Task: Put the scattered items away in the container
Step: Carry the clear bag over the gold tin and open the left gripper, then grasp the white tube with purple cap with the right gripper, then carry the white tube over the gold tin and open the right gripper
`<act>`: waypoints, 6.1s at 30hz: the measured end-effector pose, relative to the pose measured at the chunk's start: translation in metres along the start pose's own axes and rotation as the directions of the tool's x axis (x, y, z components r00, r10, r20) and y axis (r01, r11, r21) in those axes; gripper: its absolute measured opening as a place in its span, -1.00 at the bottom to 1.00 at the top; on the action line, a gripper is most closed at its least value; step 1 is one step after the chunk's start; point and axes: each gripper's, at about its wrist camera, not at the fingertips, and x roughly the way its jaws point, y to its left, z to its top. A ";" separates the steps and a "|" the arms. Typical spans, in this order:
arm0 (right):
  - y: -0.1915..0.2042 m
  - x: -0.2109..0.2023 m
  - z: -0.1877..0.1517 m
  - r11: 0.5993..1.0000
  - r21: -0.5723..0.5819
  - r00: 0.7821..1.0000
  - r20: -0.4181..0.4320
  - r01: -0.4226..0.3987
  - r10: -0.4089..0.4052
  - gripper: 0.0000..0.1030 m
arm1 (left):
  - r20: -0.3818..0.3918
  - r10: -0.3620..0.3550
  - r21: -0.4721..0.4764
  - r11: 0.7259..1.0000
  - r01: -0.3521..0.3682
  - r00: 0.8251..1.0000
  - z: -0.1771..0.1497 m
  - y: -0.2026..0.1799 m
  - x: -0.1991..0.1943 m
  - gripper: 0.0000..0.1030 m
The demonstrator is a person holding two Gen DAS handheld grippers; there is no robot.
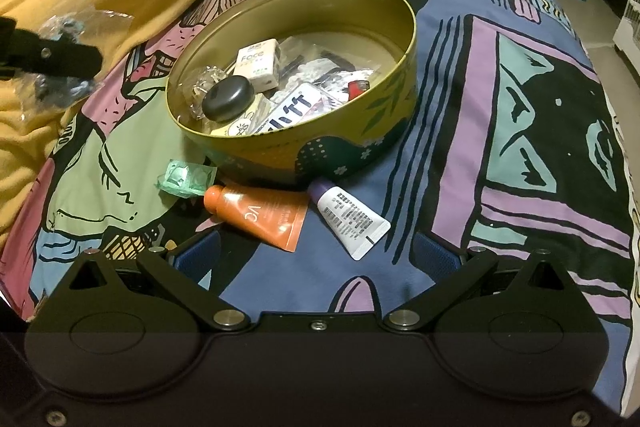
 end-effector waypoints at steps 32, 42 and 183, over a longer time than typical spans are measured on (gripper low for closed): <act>-0.007 0.019 0.009 0.999 0.000 0.999 -0.027 -0.046 0.046 1.00 | -0.020 0.002 -0.012 1.000 -0.003 1.000 0.050 -0.006 0.070 -0.49; -0.010 0.023 0.008 0.999 0.009 0.999 -0.031 -0.043 0.043 1.00 | 0.037 0.001 -0.008 1.000 -0.001 0.999 0.068 -0.007 0.087 0.97; 0.080 -0.001 0.162 0.969 -0.210 0.979 0.178 0.134 -0.097 0.53 | -0.201 -0.103 0.031 0.993 0.112 0.974 -0.094 -0.005 0.105 1.00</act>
